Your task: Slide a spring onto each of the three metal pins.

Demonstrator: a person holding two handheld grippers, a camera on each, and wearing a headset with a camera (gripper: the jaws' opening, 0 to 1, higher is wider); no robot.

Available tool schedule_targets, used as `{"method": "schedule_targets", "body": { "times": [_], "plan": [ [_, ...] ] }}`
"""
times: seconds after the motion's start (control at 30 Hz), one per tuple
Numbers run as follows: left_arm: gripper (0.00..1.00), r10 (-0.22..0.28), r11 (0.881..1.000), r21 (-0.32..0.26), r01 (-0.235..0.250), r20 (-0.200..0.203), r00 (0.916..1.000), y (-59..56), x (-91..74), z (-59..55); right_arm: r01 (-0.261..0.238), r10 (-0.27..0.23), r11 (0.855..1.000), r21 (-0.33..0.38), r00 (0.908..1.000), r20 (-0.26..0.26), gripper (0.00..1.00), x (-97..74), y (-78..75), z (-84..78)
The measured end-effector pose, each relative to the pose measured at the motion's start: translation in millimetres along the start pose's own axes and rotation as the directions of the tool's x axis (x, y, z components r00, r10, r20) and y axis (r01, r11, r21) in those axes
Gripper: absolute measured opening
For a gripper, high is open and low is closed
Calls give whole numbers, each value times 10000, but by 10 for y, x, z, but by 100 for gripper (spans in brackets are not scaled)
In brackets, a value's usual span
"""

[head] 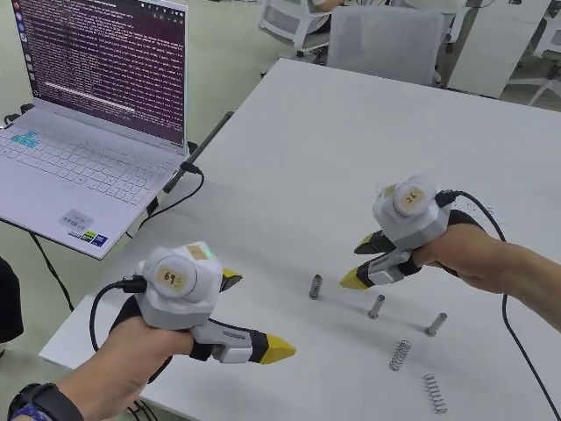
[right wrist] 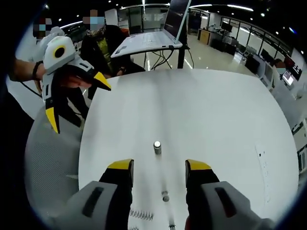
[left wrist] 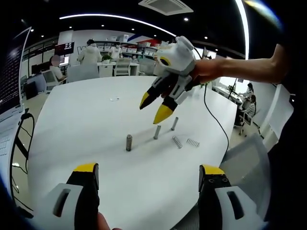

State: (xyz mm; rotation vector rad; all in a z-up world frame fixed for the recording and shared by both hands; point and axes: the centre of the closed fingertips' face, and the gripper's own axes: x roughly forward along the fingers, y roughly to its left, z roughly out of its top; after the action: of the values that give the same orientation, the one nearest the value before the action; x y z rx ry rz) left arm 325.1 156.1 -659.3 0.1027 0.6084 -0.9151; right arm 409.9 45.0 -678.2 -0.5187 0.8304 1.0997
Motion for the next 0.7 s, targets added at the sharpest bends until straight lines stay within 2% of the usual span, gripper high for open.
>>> {"method": "schedule_targets", "body": {
  "times": [0.17,0.23,0.3,0.4,0.53,0.6,0.7],
  "plan": [
    [83,-67,10000,25,67,-6,10000,-10,10,18,271,-287,9982,539,9992,290,47,-128,0,-99],
    [83,-97,9999,59,97,-17,10000,-17,24,31,429,-504,9936,1046,9963,698,49,-209,12,-114],
    [83,-120,9999,64,120,-12,9999,-20,38,42,463,-590,9893,1382,9943,892,51,-275,28,-159],
    [83,-168,9998,109,169,-21,9999,-37,46,56,675,-819,9853,1567,9928,874,54,-358,43,-273],
    [83,-204,9997,126,204,-23,9998,-35,54,68,915,-1167,9733,2105,9870,1107,58,-472,59,-397],
    [83,-216,9997,143,216,-38,9998,-38,58,67,989,-1313,9667,2362,9834,1255,60,-552,117,-450],
    [83,-234,9996,146,235,-46,9997,-31,74,62,1139,-1574,9539,2776,9776,1398,63,-638,101,-574]
  ]
}}
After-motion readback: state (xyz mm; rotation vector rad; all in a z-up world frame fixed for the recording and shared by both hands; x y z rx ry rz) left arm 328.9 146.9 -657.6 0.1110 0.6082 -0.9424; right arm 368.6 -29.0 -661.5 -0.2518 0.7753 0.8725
